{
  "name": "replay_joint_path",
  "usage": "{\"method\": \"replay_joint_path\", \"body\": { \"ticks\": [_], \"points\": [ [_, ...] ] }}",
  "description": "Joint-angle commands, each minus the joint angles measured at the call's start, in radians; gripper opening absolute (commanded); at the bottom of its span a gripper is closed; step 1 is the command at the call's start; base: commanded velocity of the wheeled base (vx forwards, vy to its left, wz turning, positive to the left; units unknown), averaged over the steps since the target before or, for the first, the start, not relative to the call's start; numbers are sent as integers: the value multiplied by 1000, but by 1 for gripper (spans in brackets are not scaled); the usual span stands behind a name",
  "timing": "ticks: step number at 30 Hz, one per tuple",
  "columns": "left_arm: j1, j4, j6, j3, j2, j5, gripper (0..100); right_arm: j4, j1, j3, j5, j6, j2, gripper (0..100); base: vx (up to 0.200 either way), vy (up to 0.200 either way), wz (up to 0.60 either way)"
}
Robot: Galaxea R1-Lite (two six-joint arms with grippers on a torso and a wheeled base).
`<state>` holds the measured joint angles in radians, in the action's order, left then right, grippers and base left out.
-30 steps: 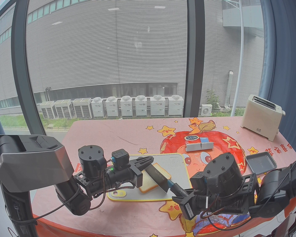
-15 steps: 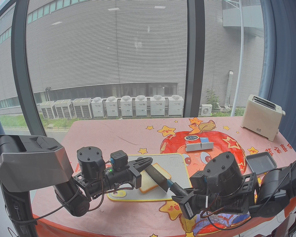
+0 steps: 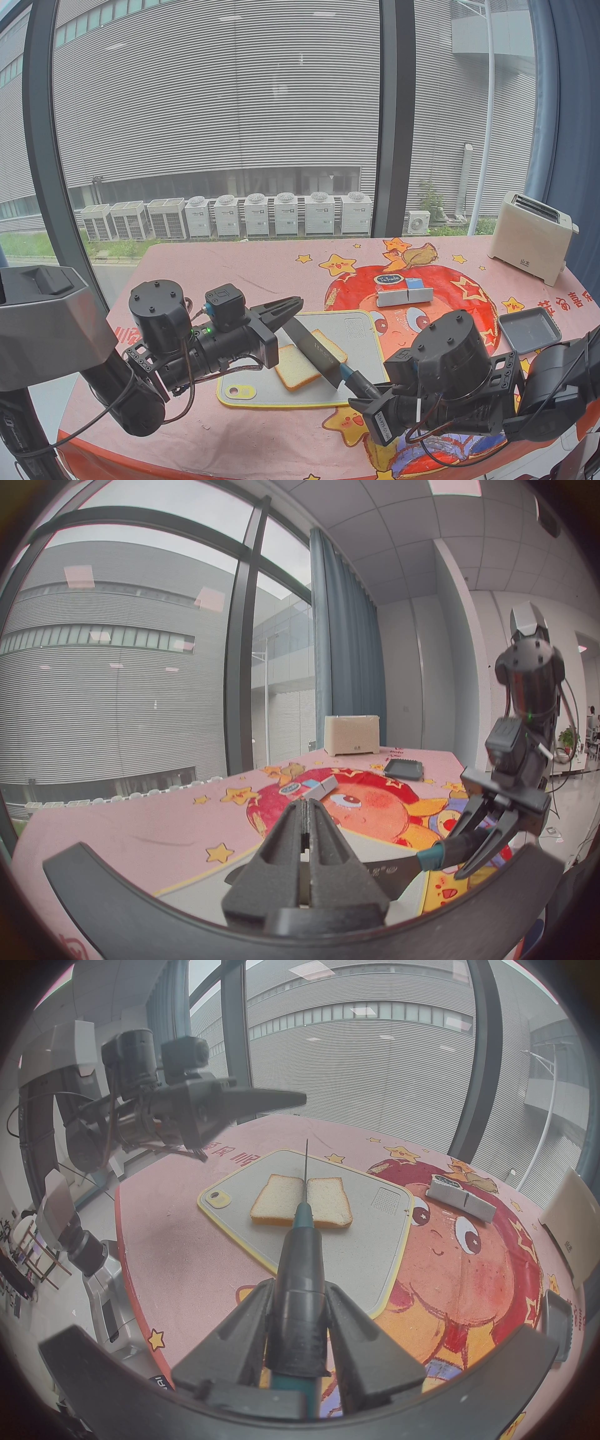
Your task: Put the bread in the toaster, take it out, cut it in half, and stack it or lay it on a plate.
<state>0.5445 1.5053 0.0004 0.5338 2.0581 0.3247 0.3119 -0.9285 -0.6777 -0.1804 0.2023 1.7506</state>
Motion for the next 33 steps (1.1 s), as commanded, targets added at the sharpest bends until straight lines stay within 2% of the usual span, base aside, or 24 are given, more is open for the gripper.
{"method": "replay_joint_path", "body": {
  "ticks": [1, 8, 12, 18, 19, 25, 31, 33],
  "points": [
    [-1, 1, 0, -6, -105, -4, 0, 1, -3, 0, -1, 0, 0, 0, 0, 0, 0],
    [-44, -7, 0, -69, -214, -16, 0, 1, -3, 0, -16, 0, 0, 0, 0, 0, 0],
    [-123, -31, 0, -120, -289, -16, 0, 1, -7, 0, -17, 0, 3, 0, 0, 0, 0],
    [-196, -31, 1, -184, -354, -16, 0, 1, -9, 0, -17, 0, 3, 0, 0, 0, 0],
    [-236, -31, 1, -210, -380, -16, 0, 1, -9, 1, -17, 0, 3, 0, 0, 0, 0],
    [-327, -20, 4, -278, -401, -19, 0, 1, -9, -2, -19, 0, 4, 0, 0, 0, 0],
    [-351, -23, 3, -334, -460, -69, 0, 3, -9, -2, -36, -1, 9, 0, 0, 0, 0],
    [-351, -23, 1, -367, -487, -102, 0, 3, -9, -2, -47, -1, 9, 0, 0, 0, 0]
  ]
}}
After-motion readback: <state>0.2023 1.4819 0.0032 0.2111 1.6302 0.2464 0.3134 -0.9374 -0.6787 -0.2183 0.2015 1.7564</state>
